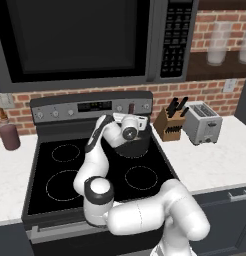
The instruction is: Put the bell pepper and sweet potato in the pot. Retrieve the spatula and lightly stir the vegetables in the pot.
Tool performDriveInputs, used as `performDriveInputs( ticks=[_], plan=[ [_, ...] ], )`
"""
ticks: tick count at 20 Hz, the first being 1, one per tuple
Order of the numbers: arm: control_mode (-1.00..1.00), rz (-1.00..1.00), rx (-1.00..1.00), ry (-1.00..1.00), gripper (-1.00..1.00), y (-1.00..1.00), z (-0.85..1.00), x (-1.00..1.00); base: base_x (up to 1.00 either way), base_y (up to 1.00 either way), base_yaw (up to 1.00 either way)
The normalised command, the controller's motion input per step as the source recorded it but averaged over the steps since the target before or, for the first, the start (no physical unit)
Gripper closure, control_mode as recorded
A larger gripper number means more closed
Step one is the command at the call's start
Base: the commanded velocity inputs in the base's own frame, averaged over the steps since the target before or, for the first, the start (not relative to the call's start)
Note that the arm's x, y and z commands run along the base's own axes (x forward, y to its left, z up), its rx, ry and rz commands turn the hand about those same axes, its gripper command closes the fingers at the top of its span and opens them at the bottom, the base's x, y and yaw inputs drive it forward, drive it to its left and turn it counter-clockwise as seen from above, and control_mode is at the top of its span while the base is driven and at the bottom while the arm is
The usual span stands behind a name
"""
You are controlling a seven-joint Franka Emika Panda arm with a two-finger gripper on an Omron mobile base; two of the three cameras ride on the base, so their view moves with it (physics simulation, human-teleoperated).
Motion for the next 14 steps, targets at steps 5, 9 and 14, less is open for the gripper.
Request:
performDriveInputs(
  ticks=[5,9,14],
  plan=[
    [-1.0,-0.05,0.0,-0.01,1.0,0.0,-0.32,-0.11,0.0,0.0,0.0],
    [-1.0,-0.13,0.0,0.0,1.0,0.0,-0.46,-0.47,0.0,0.0,0.0],
    [-1.0,-0.15,0.0,-0.03,1.0,-0.05,-0.4,-0.44,0.0,0.0,0.0]
  ],
)
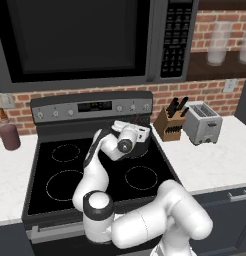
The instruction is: Put the bell pepper and sweet potato in the pot. Retrieve the spatula and lightly stir the vegetables in the pot.
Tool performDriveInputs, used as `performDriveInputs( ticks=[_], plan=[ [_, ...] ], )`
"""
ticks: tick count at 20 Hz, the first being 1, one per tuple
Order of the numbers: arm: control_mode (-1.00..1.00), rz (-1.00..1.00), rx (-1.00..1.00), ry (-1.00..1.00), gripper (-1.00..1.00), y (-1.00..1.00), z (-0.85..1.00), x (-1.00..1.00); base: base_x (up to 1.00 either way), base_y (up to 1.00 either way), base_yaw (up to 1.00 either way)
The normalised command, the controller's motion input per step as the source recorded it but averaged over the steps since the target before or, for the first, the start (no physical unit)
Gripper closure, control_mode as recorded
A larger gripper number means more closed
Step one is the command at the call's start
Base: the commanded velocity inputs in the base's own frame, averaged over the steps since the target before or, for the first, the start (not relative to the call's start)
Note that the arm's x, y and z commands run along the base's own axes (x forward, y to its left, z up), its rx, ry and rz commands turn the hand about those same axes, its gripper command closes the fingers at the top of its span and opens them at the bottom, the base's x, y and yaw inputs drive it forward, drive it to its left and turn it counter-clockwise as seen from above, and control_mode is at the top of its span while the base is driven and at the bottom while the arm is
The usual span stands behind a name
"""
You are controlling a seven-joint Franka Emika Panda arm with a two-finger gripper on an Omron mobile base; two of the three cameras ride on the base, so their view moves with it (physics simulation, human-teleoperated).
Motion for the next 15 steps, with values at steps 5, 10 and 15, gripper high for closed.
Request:
performDriveInputs(
  ticks=[5,10,15],
  plan=[
    [-1.0,-0.15,0.0,-0.01,1.0,-0.16,-0.07,-0.18,0.0,0.0,0.0],
    [-1.0,-0.16,0.0,0.0,1.0,-0.18,0.24,0.05,0.0,0.0,0.0],
    [-1.0,-0.11,-0.05,0.0,1.0,-0.02,0.18,0.26,0.0,0.0,0.0]
  ],
)
